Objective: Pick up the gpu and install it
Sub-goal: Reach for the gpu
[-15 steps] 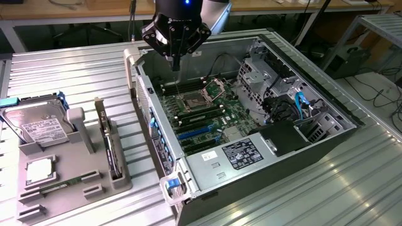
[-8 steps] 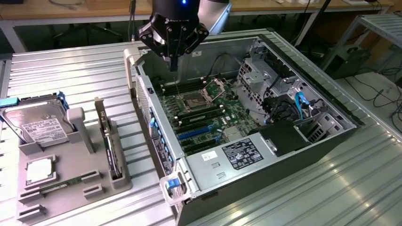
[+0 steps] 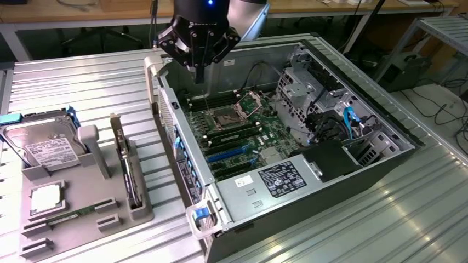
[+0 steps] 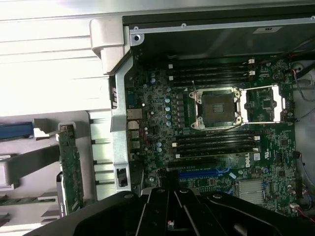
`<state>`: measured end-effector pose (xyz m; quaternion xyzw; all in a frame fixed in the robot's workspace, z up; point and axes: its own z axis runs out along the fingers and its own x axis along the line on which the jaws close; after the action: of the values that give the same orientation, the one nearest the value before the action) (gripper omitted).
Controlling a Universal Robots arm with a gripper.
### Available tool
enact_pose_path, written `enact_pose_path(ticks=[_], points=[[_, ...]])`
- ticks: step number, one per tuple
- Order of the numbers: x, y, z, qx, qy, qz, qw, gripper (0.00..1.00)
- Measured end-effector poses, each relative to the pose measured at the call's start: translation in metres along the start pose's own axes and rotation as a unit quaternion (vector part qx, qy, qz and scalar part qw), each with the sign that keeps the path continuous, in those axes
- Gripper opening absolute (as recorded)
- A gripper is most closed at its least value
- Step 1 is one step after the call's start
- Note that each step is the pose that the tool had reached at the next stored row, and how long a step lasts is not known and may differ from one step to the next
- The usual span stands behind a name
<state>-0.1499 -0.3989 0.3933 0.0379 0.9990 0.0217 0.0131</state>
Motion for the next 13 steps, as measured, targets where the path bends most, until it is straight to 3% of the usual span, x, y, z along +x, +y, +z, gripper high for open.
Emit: enact_pose_path(ticks=[13], points=[[0.0092,-0.0007,-0.0003,0.0000,0.0000,0.000,1.0000,0.11]])
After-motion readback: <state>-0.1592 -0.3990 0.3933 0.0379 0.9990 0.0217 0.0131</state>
